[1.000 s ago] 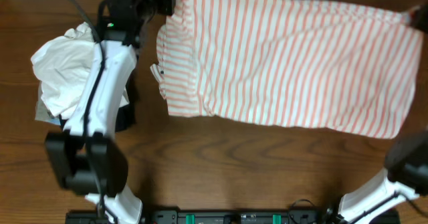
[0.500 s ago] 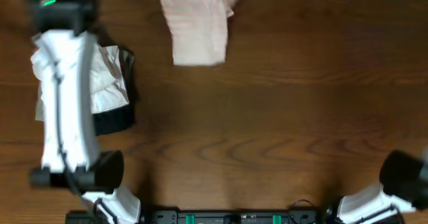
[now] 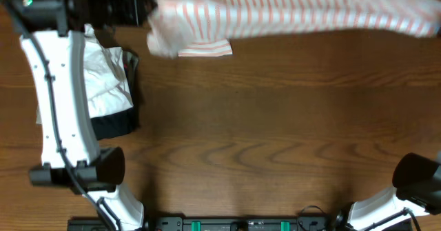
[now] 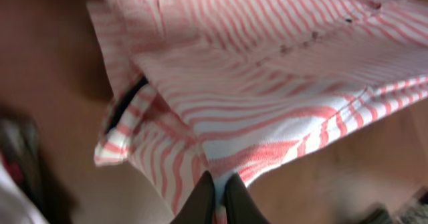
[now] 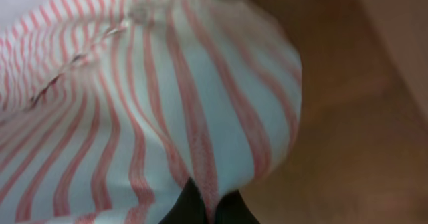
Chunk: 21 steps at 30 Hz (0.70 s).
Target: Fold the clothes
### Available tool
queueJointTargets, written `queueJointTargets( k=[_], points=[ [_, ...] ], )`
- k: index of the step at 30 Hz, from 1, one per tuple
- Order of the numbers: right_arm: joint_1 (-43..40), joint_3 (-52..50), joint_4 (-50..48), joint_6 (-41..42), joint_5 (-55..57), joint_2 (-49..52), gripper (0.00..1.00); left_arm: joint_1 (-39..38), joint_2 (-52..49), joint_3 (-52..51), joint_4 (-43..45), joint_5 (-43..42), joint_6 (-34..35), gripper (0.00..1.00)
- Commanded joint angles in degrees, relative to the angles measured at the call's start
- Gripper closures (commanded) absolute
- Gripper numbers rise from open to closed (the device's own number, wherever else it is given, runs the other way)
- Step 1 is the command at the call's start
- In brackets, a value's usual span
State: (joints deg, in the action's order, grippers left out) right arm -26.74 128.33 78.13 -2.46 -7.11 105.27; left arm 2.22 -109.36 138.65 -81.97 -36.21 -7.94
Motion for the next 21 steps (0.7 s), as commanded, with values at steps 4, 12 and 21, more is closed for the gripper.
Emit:
queueJointTargets(
  k=[4, 12, 21],
  points=[
    [-0.72, -10.12, 3.37, -3.43, 9.22, -0.46, 0.99, 0.72, -0.76, 0.31, -12.31, 11.02, -5.77, 0.94],
    [-1.09, -25.22, 1.97, -3.43, 9.29, -0.46, 0.99, 0.26, -1.66, -4.85, -14.80, 11.58, -4.39, 0.94],
    [-1.49, -31.74, 0.09, -1.62, 9.27, -0.46, 0.99, -1.03, -1.66, -21.99, -14.38, 11.61, -4.42, 0.94]
  ],
)
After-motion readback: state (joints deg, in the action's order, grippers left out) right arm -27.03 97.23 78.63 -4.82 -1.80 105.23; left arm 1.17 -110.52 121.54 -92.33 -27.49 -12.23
